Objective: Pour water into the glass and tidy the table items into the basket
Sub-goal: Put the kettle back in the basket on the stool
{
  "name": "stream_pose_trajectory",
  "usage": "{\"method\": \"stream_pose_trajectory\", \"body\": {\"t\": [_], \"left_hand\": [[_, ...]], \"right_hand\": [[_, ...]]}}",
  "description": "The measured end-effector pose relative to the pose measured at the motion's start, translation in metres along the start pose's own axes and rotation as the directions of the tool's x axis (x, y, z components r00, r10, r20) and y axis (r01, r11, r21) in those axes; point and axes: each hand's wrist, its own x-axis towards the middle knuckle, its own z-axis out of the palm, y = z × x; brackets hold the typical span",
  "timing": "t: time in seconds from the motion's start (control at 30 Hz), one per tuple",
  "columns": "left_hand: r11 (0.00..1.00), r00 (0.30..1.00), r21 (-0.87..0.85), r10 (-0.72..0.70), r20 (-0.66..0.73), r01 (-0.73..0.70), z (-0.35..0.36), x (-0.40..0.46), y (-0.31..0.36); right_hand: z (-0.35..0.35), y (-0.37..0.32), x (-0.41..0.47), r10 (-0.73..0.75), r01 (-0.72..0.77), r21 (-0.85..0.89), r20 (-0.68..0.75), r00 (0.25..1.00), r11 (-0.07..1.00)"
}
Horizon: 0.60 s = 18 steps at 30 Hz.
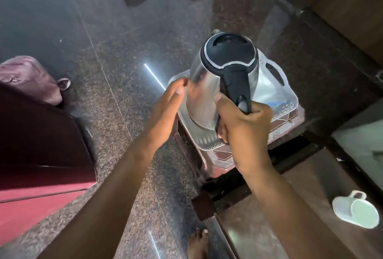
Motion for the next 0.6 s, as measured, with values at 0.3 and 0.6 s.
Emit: {"method": "stream_pose_trajectory", "body": {"t": [0.3,0.6], "left_hand": [[0.997,0.999,0.05,0.052,0.004,-0.052,-0.014,0.024,-0.038],[0.99,0.99,0.056,0.13,-0.053,-0.127,0.001,0.026,-0.053]], "right_hand": [[0.024,0.049,0.027,0.015,-0.015,0.013,0.039,0.999,1.0],[0.019,0.066,0.047,0.002,-0.002,-0.001,0.111,0.994,1.0]]}}
